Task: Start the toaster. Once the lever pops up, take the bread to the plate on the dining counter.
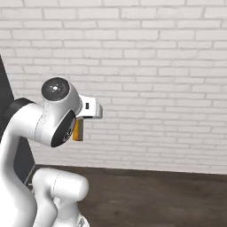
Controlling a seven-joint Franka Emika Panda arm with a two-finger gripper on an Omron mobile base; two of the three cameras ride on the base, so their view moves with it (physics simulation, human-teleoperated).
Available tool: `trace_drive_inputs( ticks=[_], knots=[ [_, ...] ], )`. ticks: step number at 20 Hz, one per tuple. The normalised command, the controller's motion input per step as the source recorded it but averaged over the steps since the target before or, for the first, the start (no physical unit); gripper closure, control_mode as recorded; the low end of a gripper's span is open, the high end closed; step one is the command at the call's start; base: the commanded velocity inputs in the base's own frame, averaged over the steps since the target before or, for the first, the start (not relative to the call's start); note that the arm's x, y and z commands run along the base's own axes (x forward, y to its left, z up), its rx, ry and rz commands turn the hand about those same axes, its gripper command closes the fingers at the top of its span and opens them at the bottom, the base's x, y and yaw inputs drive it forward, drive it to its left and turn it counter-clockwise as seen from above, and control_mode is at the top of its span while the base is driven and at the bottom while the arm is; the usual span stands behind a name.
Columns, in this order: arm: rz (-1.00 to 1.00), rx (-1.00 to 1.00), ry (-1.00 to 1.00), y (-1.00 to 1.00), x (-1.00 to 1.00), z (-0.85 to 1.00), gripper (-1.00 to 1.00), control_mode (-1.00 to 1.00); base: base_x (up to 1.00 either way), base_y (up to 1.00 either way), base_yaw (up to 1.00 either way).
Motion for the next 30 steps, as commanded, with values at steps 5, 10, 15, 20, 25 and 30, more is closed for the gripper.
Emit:
trace_drive_inputs(
  ticks=[5,10,15,20,25,30],
  knots=[
    [0.00,0.00,0.00,0.00,0.00,0.00,1.00,1.00,1.00,-0.71,0.45],
    [0.00,0.00,0.00,0.00,0.00,0.00,1.00,1.00,1.00,-0.62,0.42],
    [0.00,0.00,0.00,0.00,0.00,0.00,1.00,1.00,0.88,-1.00,-0.01],
    [0.00,0.00,0.00,0.00,0.00,0.00,1.00,1.00,0.61,-0.77,-0.55],
    [0.00,0.00,0.00,0.00,0.00,0.00,1.00,1.00,0.02,-0.18,-0.93],
    [0.00,0.00,0.00,0.00,0.00,0.00,1.00,1.00,0.00,-0.06,-0.97]
  ],
)
